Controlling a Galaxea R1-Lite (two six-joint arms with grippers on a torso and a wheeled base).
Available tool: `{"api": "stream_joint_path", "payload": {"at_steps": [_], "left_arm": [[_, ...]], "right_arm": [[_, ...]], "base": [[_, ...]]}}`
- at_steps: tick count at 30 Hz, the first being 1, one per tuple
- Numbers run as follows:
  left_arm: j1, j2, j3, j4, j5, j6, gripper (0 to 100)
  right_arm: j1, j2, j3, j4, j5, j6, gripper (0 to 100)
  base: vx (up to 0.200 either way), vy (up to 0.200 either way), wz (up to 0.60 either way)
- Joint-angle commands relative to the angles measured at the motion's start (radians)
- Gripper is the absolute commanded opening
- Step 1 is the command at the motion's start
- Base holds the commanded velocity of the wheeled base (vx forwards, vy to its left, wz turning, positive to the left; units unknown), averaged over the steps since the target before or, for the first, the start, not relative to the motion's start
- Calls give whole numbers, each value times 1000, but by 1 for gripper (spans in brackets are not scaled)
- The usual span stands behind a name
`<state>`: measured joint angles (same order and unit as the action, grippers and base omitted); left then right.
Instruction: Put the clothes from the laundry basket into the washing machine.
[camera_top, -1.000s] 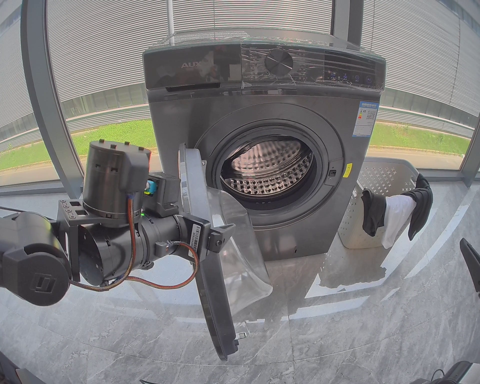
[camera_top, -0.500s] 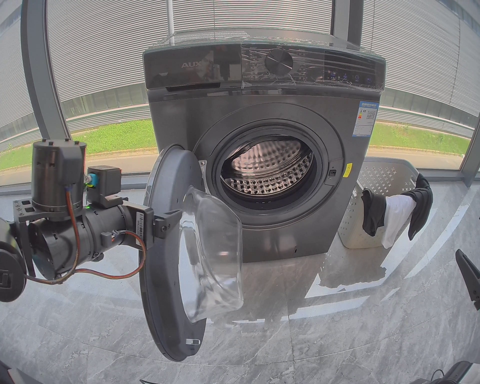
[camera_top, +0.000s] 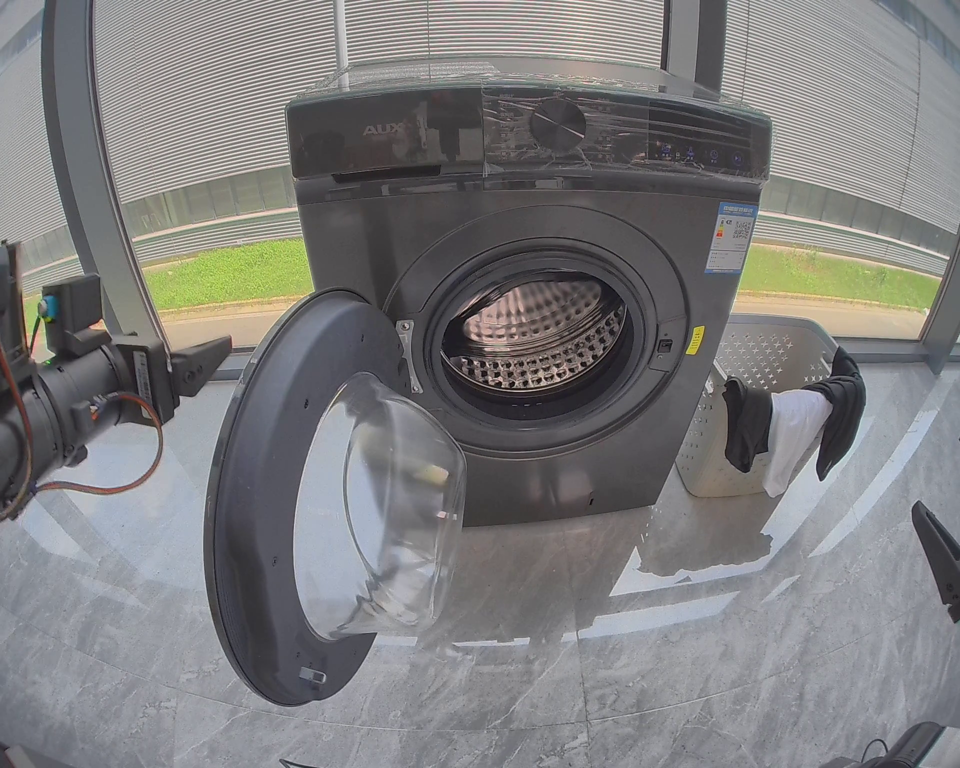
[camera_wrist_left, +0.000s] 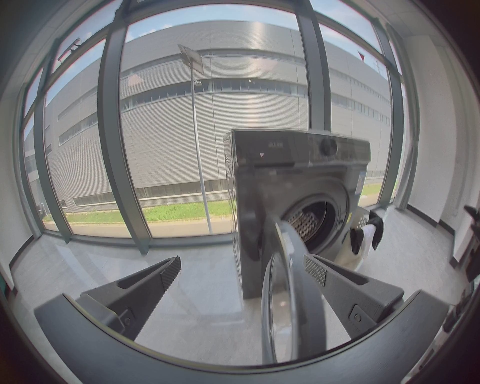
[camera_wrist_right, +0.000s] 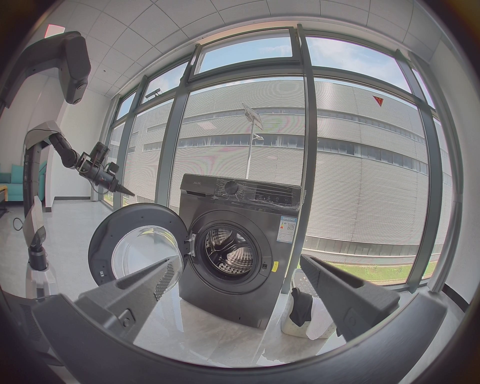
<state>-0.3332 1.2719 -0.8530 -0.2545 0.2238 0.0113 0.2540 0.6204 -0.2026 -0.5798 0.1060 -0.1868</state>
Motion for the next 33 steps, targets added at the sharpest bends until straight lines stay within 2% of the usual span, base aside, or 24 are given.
{"api": "stream_joint_path", "payload": {"at_steps": [1,3,4,5,8,9,10,11,14,16,21,23,24,29,33], "left_arm": [[-7,-74,-87,-63,-40,4,100],[-58,-66,-164,-138,-75,-7,100],[-109,-66,-193,-184,-98,-30,100],[-115,-66,-193,-187,-101,-34,100],[-271,-89,-110,-189,-159,-162,100],[-294,-97,-64,-189,-162,-191,100],[-299,-98,-47,-187,-162,-197,100],[-300,-98,58,-198,-164,-205,100],[-322,-108,195,-221,-179,-203,100],[-369,-117,281,-233,-204,-206,100],[-374,-97,414,-235,-215,-209,100],[-376,-95,427,-235,-219,-209,100],[-380,-98,454,-236,-255,-209,100],[-365,-92,479,-235,-262,-212,100],[-296,-74,509,-235,-261,-206,100]], "right_arm": [[1,-1,0,0,-2,0,100],[1,-1,2,0,-2,0,100],[1,1,0,0,0,0,100],[1,1,0,0,0,0,100],[1,5,0,0,1,0,100],[1,7,-1,0,1,-2,100],[1,7,-1,0,1,-2,100],[1,10,-8,0,1,-2,100],[2,10,-17,0,1,-2,100],[2,12,-18,0,3,-2,100],[2,15,-28,0,3,-3,100],[2,15,-31,0,3,-3,100],[2,13,-40,0,3,-3,100],[1,13,-47,0,1,-3,100],[2,13,-54,0,1,-3,100]], "base": [[0,0,0],[0,0,0],[0,0,0],[0,0,0],[0,0,0],[0,0,0],[0,0,0],[0,0,0],[0,0,0],[0,0,0],[0,0,0],[0,0,0],[0,0,0],[0,0,0],[0,0,0]]}}
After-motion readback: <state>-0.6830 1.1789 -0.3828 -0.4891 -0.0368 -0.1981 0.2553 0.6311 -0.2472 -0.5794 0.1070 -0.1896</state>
